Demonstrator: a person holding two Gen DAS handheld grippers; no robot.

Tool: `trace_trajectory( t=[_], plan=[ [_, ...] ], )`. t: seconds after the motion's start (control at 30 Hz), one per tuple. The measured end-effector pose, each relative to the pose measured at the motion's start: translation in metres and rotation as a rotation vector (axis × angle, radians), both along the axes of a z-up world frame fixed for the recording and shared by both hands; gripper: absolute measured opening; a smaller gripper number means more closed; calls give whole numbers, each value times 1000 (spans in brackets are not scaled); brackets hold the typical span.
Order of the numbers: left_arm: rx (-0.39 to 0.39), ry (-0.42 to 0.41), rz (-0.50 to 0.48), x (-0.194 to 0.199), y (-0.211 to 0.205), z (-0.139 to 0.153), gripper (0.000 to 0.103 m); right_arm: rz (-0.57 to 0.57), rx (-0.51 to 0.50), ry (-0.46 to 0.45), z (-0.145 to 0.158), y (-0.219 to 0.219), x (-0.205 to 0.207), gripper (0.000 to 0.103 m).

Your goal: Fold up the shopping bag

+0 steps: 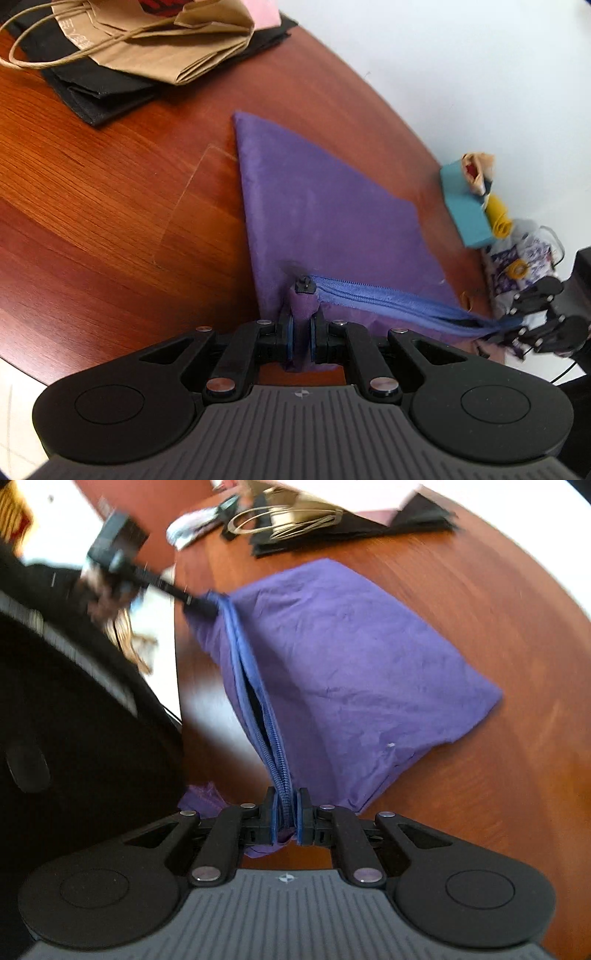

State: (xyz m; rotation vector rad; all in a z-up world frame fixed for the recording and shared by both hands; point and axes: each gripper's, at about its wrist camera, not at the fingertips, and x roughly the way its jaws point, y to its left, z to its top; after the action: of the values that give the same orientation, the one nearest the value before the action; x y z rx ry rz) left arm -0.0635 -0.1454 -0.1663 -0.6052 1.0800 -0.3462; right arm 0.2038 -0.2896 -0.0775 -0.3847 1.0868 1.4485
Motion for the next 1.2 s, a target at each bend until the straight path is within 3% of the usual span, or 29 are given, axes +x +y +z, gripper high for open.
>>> trace_trajectory(
  t=[0.23, 0.4, 0.47, 0.6, 0.67, 1.2],
  plan=[
    [74, 115, 6, 19, -3, -21, 9, -90, 0, 42, -2, 9, -23, 15],
    [101, 125, -1, 25, -7, -24, 8, -102, 9, -37, -5, 9, -30, 38],
    [101, 124, 2, 24, -8, -25, 8, -91, 25, -64, -8, 7, -33, 51],
    [99, 119, 10, 18, -10, -27, 9, -41, 56, -149, 2, -11, -41, 61],
    [100, 118, 13, 18, -10, -25, 9, 17, 68, -218, 3, -16, -48, 71],
    [115, 126, 53, 21, -14, -18, 9, 365, 58, -546, -49, 1, -91, 73]
  ],
)
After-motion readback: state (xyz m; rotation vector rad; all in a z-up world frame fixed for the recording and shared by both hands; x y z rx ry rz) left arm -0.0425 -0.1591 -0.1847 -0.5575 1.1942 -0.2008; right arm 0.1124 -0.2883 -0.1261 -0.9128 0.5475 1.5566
